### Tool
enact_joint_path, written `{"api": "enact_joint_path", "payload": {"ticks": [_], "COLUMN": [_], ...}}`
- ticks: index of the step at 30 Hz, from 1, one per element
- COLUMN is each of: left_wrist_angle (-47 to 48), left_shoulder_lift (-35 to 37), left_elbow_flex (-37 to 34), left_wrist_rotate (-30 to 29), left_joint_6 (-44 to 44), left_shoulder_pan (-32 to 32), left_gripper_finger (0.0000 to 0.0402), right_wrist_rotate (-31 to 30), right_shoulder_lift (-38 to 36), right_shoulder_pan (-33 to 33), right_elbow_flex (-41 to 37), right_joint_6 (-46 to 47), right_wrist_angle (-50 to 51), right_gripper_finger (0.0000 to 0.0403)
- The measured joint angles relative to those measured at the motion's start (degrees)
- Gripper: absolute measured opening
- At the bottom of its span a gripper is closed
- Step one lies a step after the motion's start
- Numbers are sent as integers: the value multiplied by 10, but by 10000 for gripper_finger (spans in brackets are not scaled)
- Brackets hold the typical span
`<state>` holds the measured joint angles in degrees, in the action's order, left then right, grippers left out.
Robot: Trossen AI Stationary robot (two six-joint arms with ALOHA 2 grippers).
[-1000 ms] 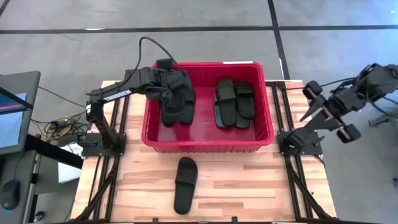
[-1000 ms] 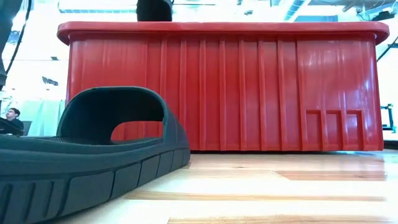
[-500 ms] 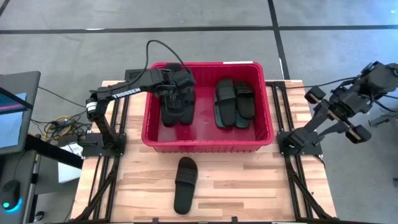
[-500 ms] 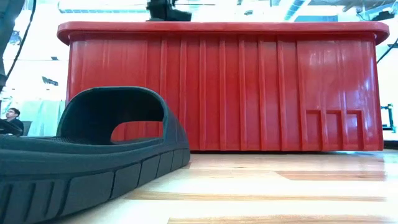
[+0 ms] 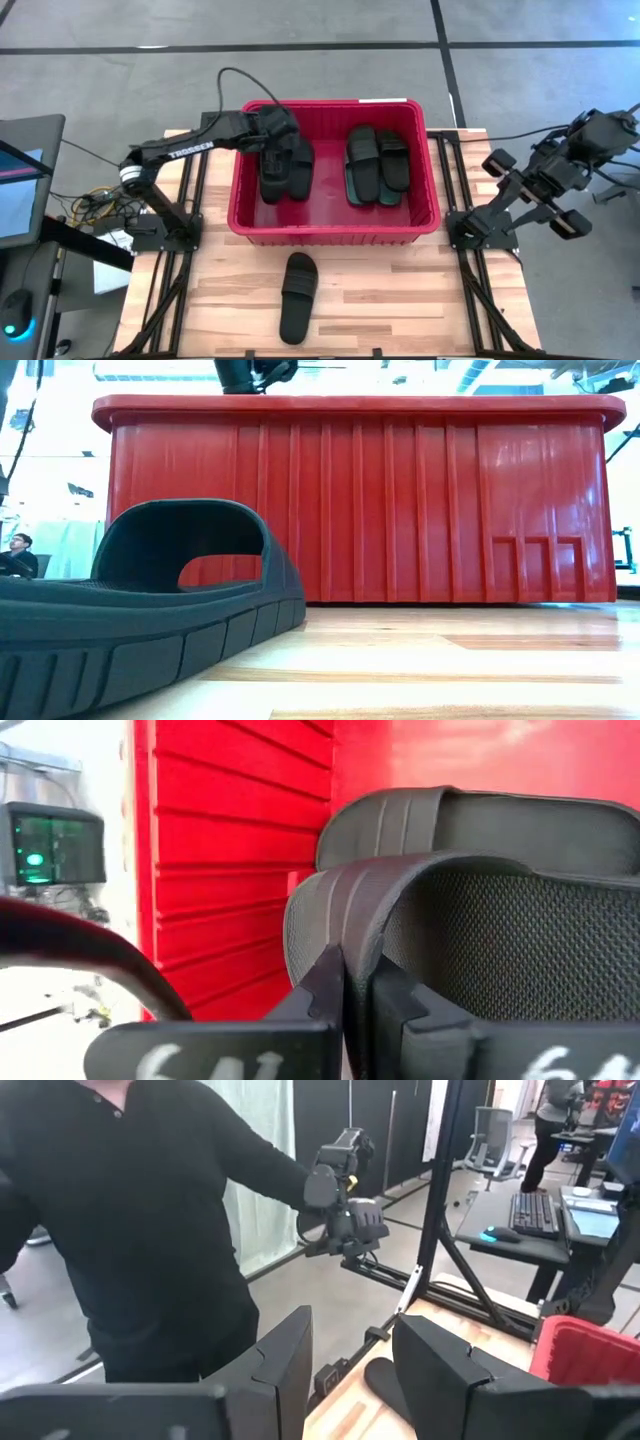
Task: Pick and place slides into bin
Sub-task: Put the left black slipper into the red organizer bin
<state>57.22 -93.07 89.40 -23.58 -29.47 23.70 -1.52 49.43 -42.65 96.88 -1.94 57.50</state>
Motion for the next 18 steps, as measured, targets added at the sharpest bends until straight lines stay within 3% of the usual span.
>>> {"api": "enact_joint_path", "payload": {"ticks": [9,18], "left_wrist_angle": [-115,-232], "left_shoulder_lift": [82,90], "left_elbow_flex": [-140,-234], "left_wrist_rotate": [28,42], "left_joint_6": [-32,-59], "left_shoulder_pan": [40,74], "left_gripper_finger": [0,0], "right_wrist_rotate": [-14,-33], "right_shoulder_lift": [0,16], "right_shoulder_pan": [0,0], "right_elbow_flex": [0,0], "right_joint_6": [-16,-11], "right_wrist_angle": [-30,-57], "right_gripper_finger": [127,127]}}
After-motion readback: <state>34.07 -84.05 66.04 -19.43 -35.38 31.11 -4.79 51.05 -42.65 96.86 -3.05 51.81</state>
